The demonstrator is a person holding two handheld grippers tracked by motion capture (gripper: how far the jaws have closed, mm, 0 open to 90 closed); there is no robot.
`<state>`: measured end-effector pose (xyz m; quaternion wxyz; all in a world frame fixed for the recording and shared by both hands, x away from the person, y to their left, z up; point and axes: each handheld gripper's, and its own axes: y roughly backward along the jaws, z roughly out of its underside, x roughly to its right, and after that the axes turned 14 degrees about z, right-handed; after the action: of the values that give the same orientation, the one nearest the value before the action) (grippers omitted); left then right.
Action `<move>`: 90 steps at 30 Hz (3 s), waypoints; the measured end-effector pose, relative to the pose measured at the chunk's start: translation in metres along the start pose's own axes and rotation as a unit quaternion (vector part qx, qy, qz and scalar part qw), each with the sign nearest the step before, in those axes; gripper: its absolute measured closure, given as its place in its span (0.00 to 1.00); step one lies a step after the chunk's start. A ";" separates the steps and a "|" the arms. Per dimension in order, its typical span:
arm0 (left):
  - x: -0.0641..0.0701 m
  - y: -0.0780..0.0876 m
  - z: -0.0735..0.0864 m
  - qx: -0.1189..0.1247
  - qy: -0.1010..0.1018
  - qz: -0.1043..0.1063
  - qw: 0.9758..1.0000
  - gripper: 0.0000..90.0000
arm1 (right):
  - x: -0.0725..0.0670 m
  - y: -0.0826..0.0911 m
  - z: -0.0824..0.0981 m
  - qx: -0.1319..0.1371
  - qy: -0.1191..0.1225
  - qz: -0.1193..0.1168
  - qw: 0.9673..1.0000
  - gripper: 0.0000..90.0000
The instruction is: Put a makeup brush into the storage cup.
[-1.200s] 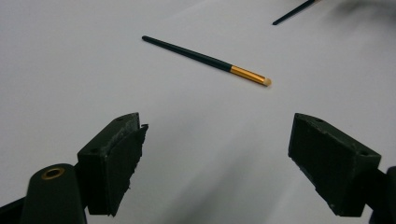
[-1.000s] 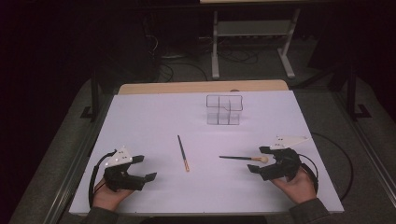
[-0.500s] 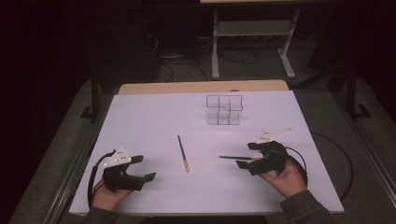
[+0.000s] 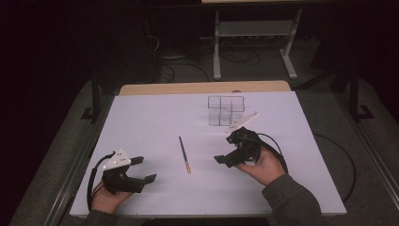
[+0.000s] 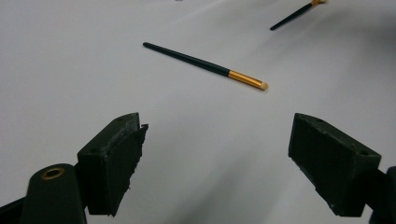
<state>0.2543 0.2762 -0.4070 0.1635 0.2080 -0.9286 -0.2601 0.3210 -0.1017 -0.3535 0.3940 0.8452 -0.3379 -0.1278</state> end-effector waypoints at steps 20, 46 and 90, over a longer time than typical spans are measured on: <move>0.001 0.001 0.000 0.002 -0.001 -0.001 1.000 0.19 | -0.010 -0.037 -0.056 -0.047 0.001 -0.011 0.999 0.23; 0.001 0.003 0.001 0.005 -0.003 -0.001 1.000 0.19 | -0.036 -0.081 -0.089 -0.112 0.011 -0.005 0.994 0.33; 0.001 0.003 0.002 0.005 0.001 0.000 1.000 0.19 | -0.057 -0.130 -0.064 -0.139 0.005 -0.007 0.990 0.60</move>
<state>0.2519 0.2792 -0.4064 0.1631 0.2095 -0.9297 -0.2551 0.3708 0.0342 -0.4125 0.5086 0.7850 -0.3093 -0.1717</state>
